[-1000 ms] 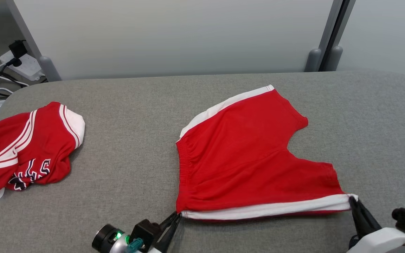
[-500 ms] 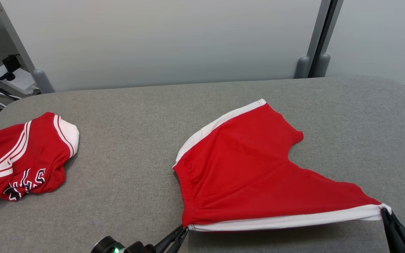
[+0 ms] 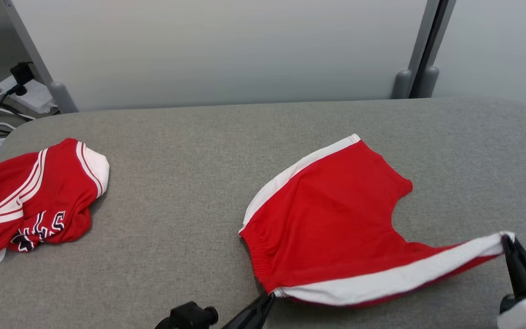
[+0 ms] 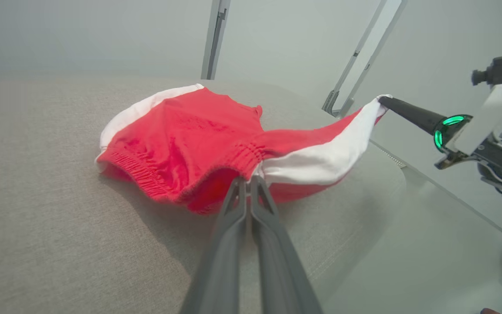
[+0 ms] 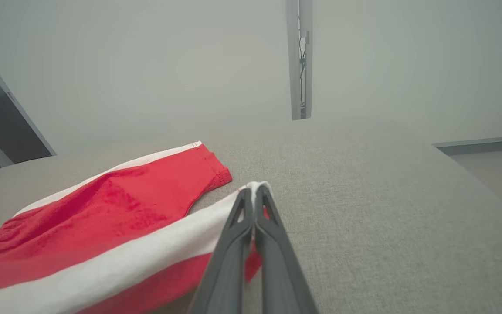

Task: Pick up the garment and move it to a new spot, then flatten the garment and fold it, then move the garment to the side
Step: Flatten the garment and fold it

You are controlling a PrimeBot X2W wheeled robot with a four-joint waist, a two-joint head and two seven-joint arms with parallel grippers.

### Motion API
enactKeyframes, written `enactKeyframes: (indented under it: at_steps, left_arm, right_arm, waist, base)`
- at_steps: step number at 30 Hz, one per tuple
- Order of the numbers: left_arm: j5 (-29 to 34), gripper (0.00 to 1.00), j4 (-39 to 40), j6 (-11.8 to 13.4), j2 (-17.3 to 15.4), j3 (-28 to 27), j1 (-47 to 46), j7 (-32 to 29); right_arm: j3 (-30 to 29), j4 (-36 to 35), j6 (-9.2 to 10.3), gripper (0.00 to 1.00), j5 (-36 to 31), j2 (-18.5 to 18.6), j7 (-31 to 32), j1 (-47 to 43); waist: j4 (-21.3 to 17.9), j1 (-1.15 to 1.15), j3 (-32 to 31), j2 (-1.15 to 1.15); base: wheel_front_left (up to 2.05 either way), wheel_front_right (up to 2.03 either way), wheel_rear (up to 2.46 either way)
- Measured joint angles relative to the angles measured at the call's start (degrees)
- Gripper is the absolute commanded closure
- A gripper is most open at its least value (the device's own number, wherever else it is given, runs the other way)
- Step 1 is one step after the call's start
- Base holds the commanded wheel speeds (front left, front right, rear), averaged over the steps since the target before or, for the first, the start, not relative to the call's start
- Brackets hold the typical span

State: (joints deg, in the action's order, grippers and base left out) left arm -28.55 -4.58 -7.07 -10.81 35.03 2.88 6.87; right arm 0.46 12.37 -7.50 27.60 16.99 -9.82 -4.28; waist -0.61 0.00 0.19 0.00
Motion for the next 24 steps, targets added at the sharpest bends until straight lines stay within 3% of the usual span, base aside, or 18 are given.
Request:
enactKeyframes:
  at_steps: [9, 24]
  left_arm:
    - [-13.69, 1.0, -8.28, 0.0, 6.09, -1.37, -11.81, -2.29]
    - [-18.57, 1.0, -25.32, 0.02, 8.31, -1.69, -29.52, 1.25]
  right_arm:
    - [4.46, 16.58, 0.01, 1.0, -0.42, 0.9, 3.55, 24.62]
    - [16.64, 43.73, 0.0, 1.0, -0.42, 0.51, -0.16, 52.78]
  waist:
    - [3.04, 0.0, 4.82, 0.0]
    - [8.21, 0.0, 13.6, 0.0]
  base:
    - [0.0, 0.0, 0.0]
    - [0.0, 0.0, 0.0]
